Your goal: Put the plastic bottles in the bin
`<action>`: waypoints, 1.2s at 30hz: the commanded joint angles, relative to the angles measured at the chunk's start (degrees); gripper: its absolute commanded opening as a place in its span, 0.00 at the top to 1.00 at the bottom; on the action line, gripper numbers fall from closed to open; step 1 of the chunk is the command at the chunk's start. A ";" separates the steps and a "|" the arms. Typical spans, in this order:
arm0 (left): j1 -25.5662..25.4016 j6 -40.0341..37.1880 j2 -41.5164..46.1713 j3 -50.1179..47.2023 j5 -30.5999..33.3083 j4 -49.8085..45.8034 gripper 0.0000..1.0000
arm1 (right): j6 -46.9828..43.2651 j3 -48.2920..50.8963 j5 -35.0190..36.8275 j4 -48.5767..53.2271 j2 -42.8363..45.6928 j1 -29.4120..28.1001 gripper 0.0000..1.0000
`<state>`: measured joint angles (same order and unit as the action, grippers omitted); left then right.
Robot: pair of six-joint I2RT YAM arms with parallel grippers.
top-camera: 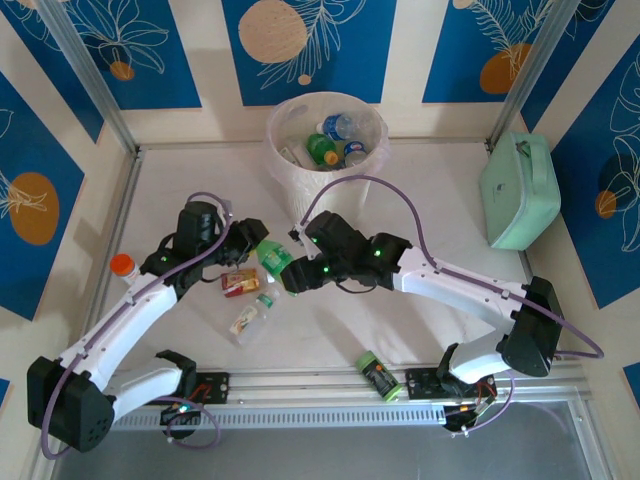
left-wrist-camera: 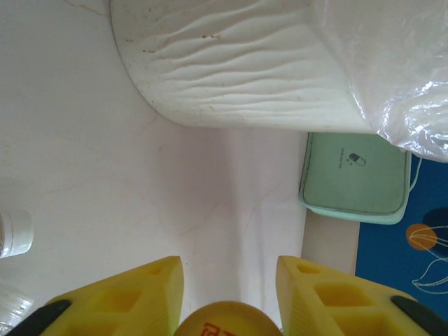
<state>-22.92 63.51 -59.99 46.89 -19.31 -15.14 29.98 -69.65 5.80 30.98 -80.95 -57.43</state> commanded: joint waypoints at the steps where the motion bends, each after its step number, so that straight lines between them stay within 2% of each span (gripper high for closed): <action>1: 1.62 0.13 -0.47 2.47 0.27 1.27 0.67 | -0.36 -2.24 0.21 0.75 -0.18 -0.34 0.60; 6: 1.79 0.05 -1.42 4.58 0.46 0.87 0.77 | -0.18 -2.59 1.02 1.22 0.34 -0.10 0.57; 11: 2.18 -0.59 -3.38 9.51 0.74 -0.09 0.82 | -0.01 -3.83 6.37 3.73 2.97 0.56 0.34; 14: 2.87 -0.91 -5.81 14.84 0.85 0.01 0.84 | 1.85 -3.60 12.28 5.41 7.30 2.63 0.26; 17: 3.54 -1.25 -10.47 22.59 0.44 1.53 0.84 | 2.37 -0.89 13.68 4.85 13.40 6.14 0.21; 22: 4.19 0.10 -21.16 38.40 0.71 3.16 0.86 | 2.93 3.27 10.83 6.17 20.19 11.79 0.19; 25: 4.22 3.77 -28.33 47.04 1.31 6.69 0.87 | 3.92 5.45 10.59 7.31 22.21 12.06 0.19; 31: 4.17 8.00 -43.15 63.79 2.96 6.44 0.88 | 7.91 10.19 10.59 6.84 26.69 11.87 0.20; 33: 4.13 7.18 -47.57 69.78 2.79 4.77 0.84 | 8.66 11.29 10.63 7.02 28.12 11.87 0.20; 34: 4.20 6.63 -49.24 72.55 2.79 3.23 0.79 | 8.89 11.58 10.66 7.18 28.57 11.90 0.20; 36: 4.17 5.65 -52.36 77.34 2.23 0.78 0.62 | 9.00 12.06 10.80 7.88 29.42 11.99 0.20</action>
<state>-19.29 69.45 -110.21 118.19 -17.30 -11.60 37.15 -58.15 16.51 38.24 -53.63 -45.36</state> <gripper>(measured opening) 0.337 0.802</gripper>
